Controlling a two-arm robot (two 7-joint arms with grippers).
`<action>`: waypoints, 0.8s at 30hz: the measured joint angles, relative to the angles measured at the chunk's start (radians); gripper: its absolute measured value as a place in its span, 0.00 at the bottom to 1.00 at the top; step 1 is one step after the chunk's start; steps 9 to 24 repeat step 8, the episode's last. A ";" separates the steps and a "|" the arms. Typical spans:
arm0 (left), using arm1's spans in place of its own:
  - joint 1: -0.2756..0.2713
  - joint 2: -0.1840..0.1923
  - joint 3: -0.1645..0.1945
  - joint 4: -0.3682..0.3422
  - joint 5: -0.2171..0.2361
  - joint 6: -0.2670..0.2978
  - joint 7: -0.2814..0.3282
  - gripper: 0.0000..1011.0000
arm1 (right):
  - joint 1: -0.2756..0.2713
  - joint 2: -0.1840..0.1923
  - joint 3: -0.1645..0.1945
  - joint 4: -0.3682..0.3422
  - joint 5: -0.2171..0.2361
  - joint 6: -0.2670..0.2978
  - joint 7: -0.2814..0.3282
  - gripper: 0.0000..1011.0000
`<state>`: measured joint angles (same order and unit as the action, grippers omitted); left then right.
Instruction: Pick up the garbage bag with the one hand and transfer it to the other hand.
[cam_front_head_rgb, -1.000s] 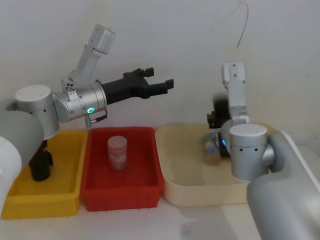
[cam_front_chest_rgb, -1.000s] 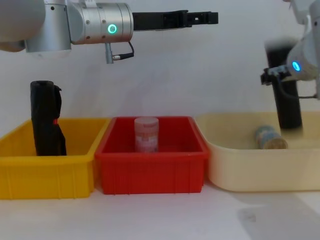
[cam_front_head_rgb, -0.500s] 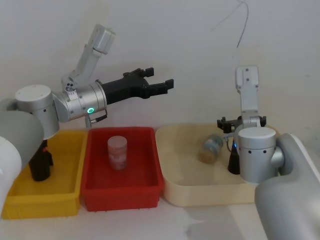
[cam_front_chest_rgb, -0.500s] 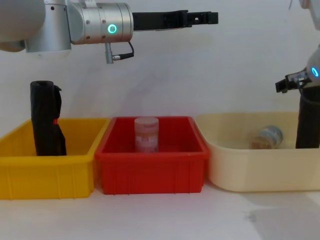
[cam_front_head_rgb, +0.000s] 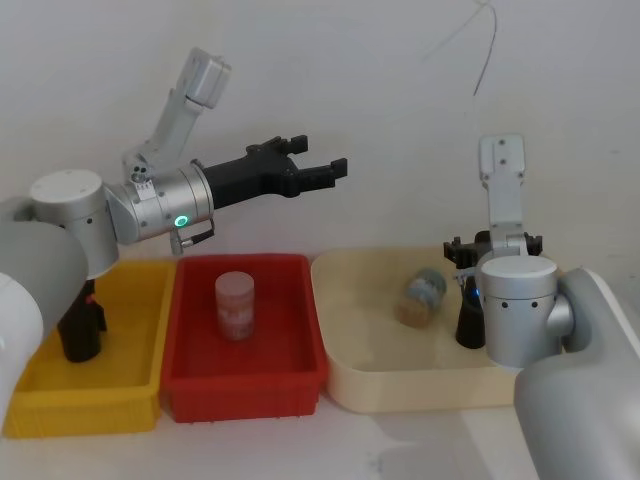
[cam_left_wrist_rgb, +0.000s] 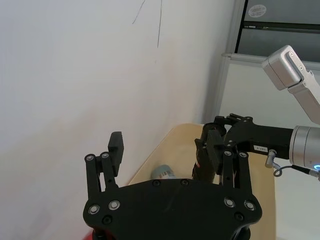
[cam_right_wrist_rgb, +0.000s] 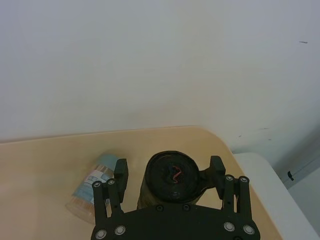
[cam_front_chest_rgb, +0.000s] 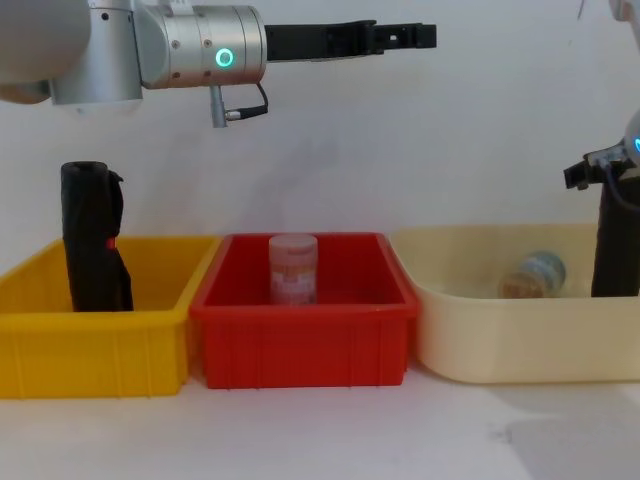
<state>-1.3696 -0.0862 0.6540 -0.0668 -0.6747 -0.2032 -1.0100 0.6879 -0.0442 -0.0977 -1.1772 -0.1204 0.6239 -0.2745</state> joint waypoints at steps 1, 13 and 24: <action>0.000 0.000 0.000 0.000 0.000 0.000 0.000 0.99 | 0.000 0.000 0.000 0.000 0.000 0.000 0.000 0.99; 0.000 0.000 0.000 0.000 0.000 0.000 0.000 0.99 | -0.001 0.001 0.002 -0.001 -0.001 0.003 -0.004 0.99; 0.000 0.000 0.000 0.000 0.000 0.000 0.000 0.99 | -0.001 0.001 0.002 -0.001 -0.001 0.003 -0.004 0.99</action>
